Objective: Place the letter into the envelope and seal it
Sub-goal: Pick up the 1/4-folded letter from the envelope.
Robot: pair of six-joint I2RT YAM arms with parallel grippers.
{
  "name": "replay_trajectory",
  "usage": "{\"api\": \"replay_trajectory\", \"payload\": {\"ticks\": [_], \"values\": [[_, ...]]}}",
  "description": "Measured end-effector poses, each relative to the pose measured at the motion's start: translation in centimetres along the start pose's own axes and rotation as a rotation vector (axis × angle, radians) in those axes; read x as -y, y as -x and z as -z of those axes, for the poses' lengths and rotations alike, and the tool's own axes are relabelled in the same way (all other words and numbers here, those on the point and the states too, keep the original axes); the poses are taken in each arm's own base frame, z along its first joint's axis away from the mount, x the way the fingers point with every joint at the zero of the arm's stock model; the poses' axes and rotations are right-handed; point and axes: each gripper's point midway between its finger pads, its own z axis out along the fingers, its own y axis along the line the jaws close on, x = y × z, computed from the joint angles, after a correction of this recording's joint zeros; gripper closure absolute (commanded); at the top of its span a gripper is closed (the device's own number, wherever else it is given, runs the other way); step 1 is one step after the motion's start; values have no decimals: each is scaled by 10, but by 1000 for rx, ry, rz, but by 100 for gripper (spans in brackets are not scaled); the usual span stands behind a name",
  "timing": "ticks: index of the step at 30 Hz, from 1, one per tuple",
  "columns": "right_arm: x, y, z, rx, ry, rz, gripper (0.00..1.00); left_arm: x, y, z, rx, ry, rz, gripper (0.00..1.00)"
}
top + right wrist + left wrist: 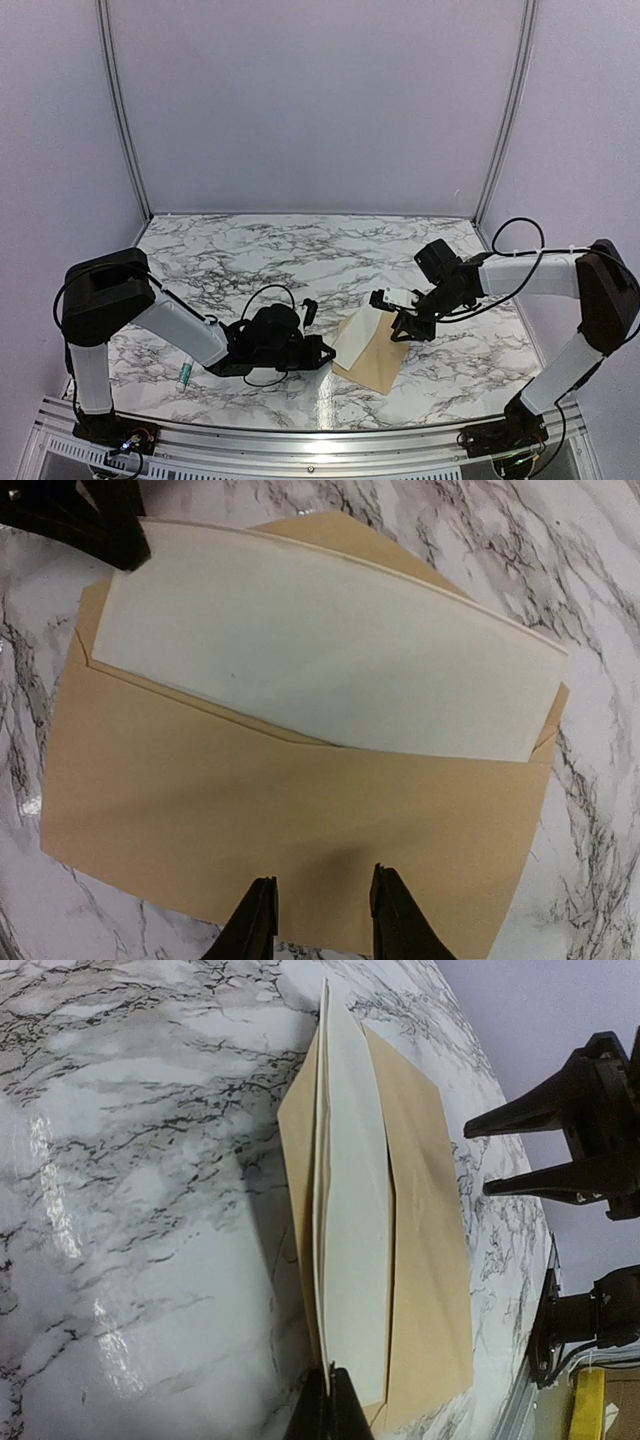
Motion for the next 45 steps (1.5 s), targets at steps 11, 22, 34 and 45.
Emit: {"api": "replay_trajectory", "payload": {"ticks": [11, 22, 34, 45], "values": [[-4, -18, -11, -80, -10, 9, 78, 0, 0, 0, 1, 0, 11, 100], [-71, -27, -26, -157, 93, 182, 78, 5, 1, -10, -1, -9, 7, 100], [-71, -29, -26, -158, 86, 179, 76, 7, -2, -15, -14, -11, -32, 100], [-67, -29, -26, -162, 64, 163, 76, 18, -7, -16, -29, -41, -80, 100]]}}
